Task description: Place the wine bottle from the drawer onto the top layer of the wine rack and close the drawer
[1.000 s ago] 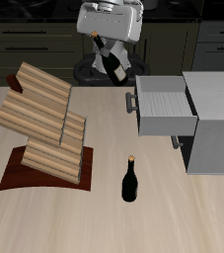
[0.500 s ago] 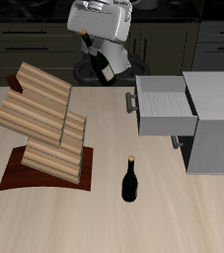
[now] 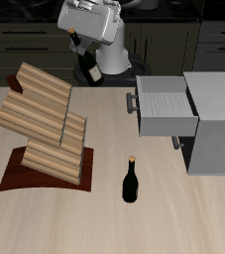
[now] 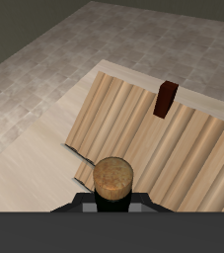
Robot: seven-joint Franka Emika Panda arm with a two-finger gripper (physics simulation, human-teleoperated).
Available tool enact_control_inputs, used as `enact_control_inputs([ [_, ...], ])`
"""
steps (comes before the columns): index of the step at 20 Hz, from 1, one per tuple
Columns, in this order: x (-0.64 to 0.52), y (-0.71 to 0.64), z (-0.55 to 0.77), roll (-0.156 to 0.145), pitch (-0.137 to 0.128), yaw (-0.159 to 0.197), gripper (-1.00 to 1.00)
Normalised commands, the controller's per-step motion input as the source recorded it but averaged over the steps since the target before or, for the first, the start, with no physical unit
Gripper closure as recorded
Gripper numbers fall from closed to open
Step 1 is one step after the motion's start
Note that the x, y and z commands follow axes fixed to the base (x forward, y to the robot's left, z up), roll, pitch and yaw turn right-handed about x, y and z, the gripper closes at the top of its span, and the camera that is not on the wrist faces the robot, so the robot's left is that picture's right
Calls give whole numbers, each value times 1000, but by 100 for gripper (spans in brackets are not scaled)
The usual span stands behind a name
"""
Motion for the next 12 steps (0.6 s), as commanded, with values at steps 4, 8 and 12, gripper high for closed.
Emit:
enact_control_inputs([
  [4, 27, -279, -75, -55, 9, -46, 100],
  [8, 37, -96, -104, -32, 26, -26, 100],
  [12, 16, -181, -98, -30, 10, -32, 100],
])
